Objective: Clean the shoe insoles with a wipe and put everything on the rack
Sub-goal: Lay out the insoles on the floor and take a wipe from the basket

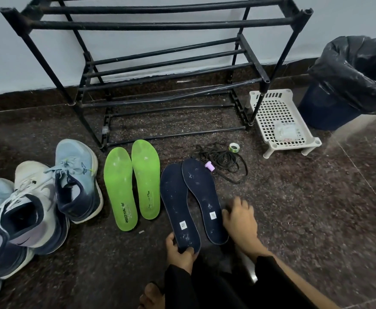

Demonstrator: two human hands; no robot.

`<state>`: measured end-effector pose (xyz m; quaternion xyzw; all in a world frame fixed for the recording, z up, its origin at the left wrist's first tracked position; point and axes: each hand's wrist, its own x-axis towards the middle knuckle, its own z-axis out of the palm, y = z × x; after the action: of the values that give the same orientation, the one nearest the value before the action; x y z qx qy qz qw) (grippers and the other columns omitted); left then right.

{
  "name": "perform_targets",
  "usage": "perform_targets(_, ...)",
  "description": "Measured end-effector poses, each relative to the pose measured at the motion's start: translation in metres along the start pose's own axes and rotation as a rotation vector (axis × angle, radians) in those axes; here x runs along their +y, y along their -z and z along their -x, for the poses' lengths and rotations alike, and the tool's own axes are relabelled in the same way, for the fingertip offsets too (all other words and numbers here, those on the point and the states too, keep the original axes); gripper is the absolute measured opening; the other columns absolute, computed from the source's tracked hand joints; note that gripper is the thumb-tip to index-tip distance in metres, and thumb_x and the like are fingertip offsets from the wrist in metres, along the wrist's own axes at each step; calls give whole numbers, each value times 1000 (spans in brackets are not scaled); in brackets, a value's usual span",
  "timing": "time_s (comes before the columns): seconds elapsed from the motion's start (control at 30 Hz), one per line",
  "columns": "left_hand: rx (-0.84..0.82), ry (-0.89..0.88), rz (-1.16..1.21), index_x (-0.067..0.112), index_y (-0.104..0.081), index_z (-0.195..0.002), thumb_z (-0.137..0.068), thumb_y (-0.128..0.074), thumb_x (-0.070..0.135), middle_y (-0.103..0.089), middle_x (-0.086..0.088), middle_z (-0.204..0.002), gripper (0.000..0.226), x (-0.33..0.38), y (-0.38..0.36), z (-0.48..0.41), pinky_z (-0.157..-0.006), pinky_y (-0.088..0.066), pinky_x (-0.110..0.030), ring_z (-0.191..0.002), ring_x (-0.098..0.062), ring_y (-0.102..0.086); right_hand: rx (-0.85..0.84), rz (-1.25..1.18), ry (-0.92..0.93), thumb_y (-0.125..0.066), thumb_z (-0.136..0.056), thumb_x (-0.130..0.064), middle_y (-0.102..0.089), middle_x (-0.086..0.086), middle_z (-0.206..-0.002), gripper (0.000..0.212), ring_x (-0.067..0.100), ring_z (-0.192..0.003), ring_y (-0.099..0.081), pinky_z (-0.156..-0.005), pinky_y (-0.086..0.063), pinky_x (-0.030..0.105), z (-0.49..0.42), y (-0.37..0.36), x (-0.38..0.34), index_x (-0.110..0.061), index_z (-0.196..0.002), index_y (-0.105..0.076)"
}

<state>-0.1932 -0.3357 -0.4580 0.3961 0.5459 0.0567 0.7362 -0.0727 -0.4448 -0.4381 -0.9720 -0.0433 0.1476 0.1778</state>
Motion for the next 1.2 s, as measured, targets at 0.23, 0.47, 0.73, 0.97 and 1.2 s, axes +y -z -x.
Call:
perform_targets(0.23, 5, -26, -176, 22, -47, -117, -88, -56, -13, -61, -10, -107, 46, -7, 7, -17, -72, -58, -43, -93, -28, -63, -133, 255, 546, -44, -83, 5, -6, 6, -157, 78, 33, -141, -9, -111, -28, 44, -109, 23, -49, -27, -149, -18)
perform_targets(0.47, 95, -225, -614, 14, -57, -116, -91, -61, 10, -64, -4, -101, 25, 8, 6, -22, -78, -40, -27, -92, -26, -59, -290, 560, 527, -36, -96, -12, 8, 3, -158, 63, 31, -144, 2, -116, -13, 42, -146, 19, -57, -28, -151, -7)
perform_targets(0.73, 93, -289, -781, 15, -63, -111, -92, -57, 7, -67, -4, -104, 21, 19, 12, -31, -78, -37, -22, -89, -17, -56, -166, 485, 363, -39, -96, -20, -2, 12, -158, 60, 36, -142, -6, -112, -23, 45, -160, 23, -38, -21, -150, -12)
perform_targets(0.97, 95, -318, -792, 16, -60, -114, -90, -58, 5, -66, -4, -107, 26, 26, 10, -34, -82, -45, -28, -96, -22, -61, -197, 555, 656, -32, -96, -10, 9, 4, -158, 63, 27, -145, 2, -116, -11, 40, -159, 11, -39, -26, -151, -5)
perform_targets(1.2, 89, -317, -810, 15, -60, -115, -89, -51, -3, -68, -7, -107, 33, 35, 9, -41, -80, -46, -27, -90, -21, -62, -165, 621, 482, -23, -98, -10, 12, 3, -158, 59, 26, -145, 3, -117, -9, 41, -168, 8, -29, -16, -151, 2)
